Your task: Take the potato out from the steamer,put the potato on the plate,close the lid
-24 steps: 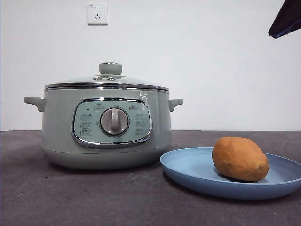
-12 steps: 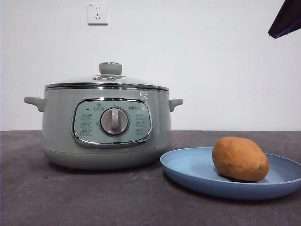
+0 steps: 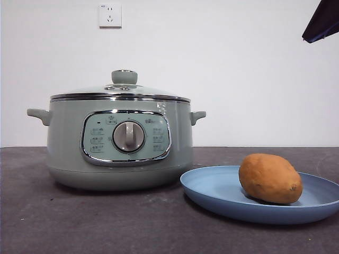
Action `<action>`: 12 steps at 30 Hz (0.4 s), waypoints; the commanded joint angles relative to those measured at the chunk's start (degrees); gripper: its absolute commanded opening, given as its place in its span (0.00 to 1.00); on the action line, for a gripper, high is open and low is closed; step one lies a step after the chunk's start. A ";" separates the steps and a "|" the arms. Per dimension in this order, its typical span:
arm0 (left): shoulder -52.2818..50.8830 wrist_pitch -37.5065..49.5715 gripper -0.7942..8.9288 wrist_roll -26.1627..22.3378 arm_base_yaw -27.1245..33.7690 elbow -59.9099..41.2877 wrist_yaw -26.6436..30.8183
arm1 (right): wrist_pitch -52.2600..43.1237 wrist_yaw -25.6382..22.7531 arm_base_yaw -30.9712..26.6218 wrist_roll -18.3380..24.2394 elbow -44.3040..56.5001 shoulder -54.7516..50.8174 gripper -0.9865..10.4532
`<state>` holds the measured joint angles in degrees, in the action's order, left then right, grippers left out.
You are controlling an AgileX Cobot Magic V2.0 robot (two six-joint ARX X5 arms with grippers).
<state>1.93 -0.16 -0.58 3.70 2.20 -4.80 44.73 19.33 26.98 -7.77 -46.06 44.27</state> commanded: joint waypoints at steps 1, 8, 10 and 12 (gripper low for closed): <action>-1.42 -0.33 0.08 1.25 0.13 -1.68 0.35 | -0.24 -0.17 0.07 -0.28 -0.20 -0.07 0.09; -1.84 -6.82 0.08 1.70 0.13 -2.01 0.33 | -0.24 -0.17 0.07 -0.26 -0.20 -0.07 0.09; -1.84 -8.74 0.08 1.97 0.13 -2.01 0.33 | -0.22 -0.17 0.07 -0.26 -0.20 -0.07 0.09; -1.84 -10.60 0.08 2.12 0.13 -2.01 0.35 | -0.24 -0.17 0.07 -0.26 -0.20 -0.07 0.09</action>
<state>0.27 -10.41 0.75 3.70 1.06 -4.62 44.73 19.33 26.98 -7.77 -46.06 44.27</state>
